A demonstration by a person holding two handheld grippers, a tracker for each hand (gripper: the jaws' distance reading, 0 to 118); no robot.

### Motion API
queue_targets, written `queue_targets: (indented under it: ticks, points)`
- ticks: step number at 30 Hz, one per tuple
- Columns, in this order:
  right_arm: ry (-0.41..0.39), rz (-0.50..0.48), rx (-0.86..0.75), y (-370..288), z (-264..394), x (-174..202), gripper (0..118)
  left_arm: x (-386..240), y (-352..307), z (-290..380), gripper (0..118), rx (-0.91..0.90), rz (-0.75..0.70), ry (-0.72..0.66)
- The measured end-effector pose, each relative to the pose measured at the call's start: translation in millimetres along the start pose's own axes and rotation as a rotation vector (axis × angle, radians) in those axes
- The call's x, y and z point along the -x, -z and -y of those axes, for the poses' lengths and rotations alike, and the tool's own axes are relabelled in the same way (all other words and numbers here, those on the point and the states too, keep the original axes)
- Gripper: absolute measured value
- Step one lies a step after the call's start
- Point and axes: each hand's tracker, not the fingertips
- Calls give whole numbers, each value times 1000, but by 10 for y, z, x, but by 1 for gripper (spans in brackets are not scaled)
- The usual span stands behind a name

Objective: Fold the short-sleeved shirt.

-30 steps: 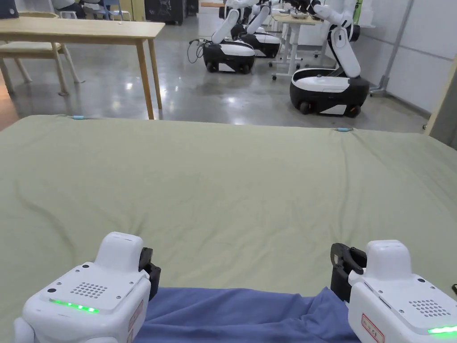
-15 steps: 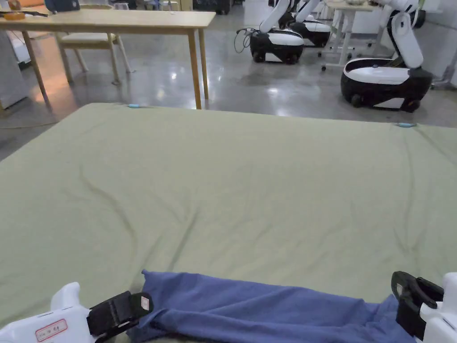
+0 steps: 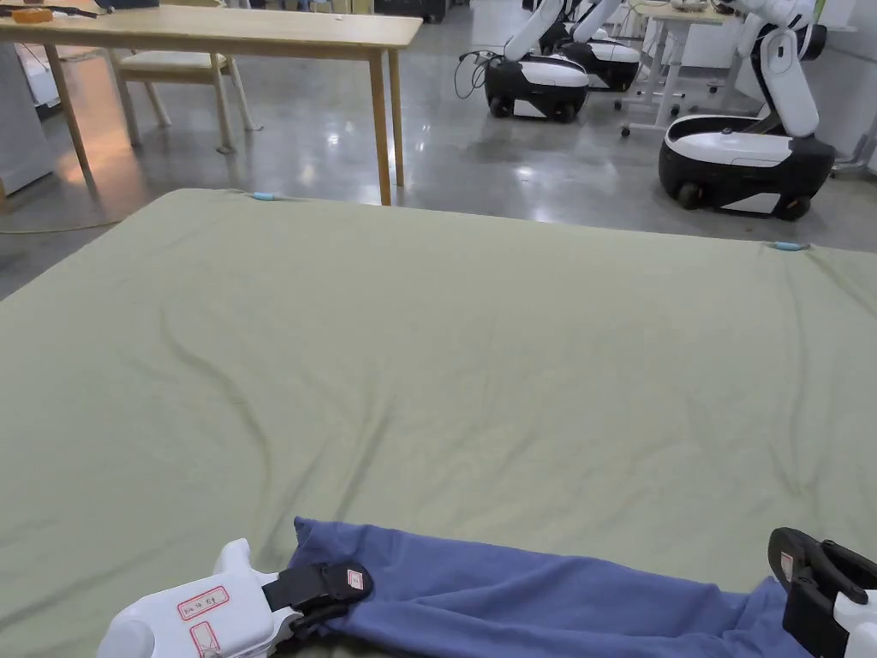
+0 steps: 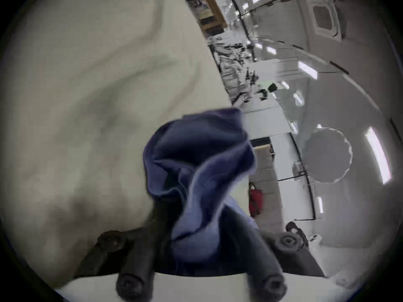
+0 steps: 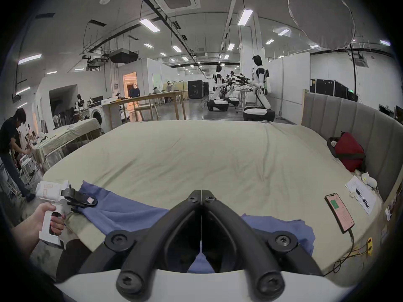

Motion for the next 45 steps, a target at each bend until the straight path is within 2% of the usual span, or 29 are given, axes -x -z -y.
queue_targets:
  ticks: [3, 5, 9, 12, 15, 19, 20, 22, 23, 24, 25, 26, 28, 29, 31, 32, 33, 34, 35, 36, 37, 38, 42, 45]
  points:
    - [-3, -2, 8, 0, 16, 1, 1, -71, -196, 10, 7, -113, 3, -10]
    - [-9, -3, 11, -10, 16, 4, 1, -183, -368, -93, 7, -196, -62, 91]
    - [-14, -9, 12, -16, 9, -3, 1, -595, -568, -190, 7, -243, -290, 424]
    - [-15, -15, 13, -12, 14, -2, 1, -1157, -471, 98, 7, -239, -348, 720]
    - [-6, -23, 10, -31, 23, 2, 1, -1705, -73, 599, 7, -217, -426, 1037]
    - [0, -22, 7, -92, 98, -46, 1, -2054, 826, 1399, 9, -38, -572, 1370]
    - [-2, -15, 7, -106, 116, -67, 1, -2032, 1051, 1576, 17, 2, -597, 1422]
    - [-2, -5, 6, -144, 153, -119, 1, -1928, 1459, 1870, 62, 61, -697, 1522]
    - [0, -3, 5, -160, 169, -147, 1, -1844, 1593, 1957, 75, 72, -722, 1560]
    - [2, -1, 5, -175, 184, -178, 1, -1735, 1728, 2036, 75, 83, -746, 1590]
    - [4, -4, 10, -181, 195, -215, 1, -1671, 1775, 2028, 110, 85, -739, 1549]
    - [6, -7, 15, -185, 206, -248, 1, -1652, 1806, 2004, 114, 100, -737, 1520]
    - [12, -14, 21, -188, 223, -317, 1, -1656, 1727, 1894, 112, 142, -663, 1364]
    - [17, -19, 22, -193, 227, -347, 1, -1721, 1631, 1807, 112, 129, -566, 1258]
    - [28, -25, 19, -213, 233, -409, 1, -1862, 1301, 1420, 113, 157, -312, 884]
    - [32, -26, 19, -223, 234, -433, 1, -1928, 1082, 1266, 113, 111, -172, 751]
    - [37, -28, 17, -235, 240, -451, 1, -1910, 921, 1176, 113, 40, -100, 680]
    - [43, -28, 13, -248, 252, -470, 1, -1895, 789, 1083, 111, -29, -122, 669]
    - [49, -27, 11, -254, 261, -484, 1, -1875, 742, 1028, 102, -63, -149, 670]
    - [58, -31, 13, -250, 272, -501, 1, -1870, 691, 1001, 80, -72, -189, 688]
    - [67, -35, 14, -240, 285, -515, 1, -1815, 708, 940, 34, -53, -226, 692]
    - [73, -37, 16, -223, 302, -520, 1, -1750, 756, 886, 9, -22, -265, 665]
    - [99, -44, 29, -177, 351, -546, 1, -1514, 1115, 918, 9, 46, -224, 497]
    - [115, -46, 36, -180, 375, -581, 1, -1444, 1459, 1128, 9, 173, -126, 477]
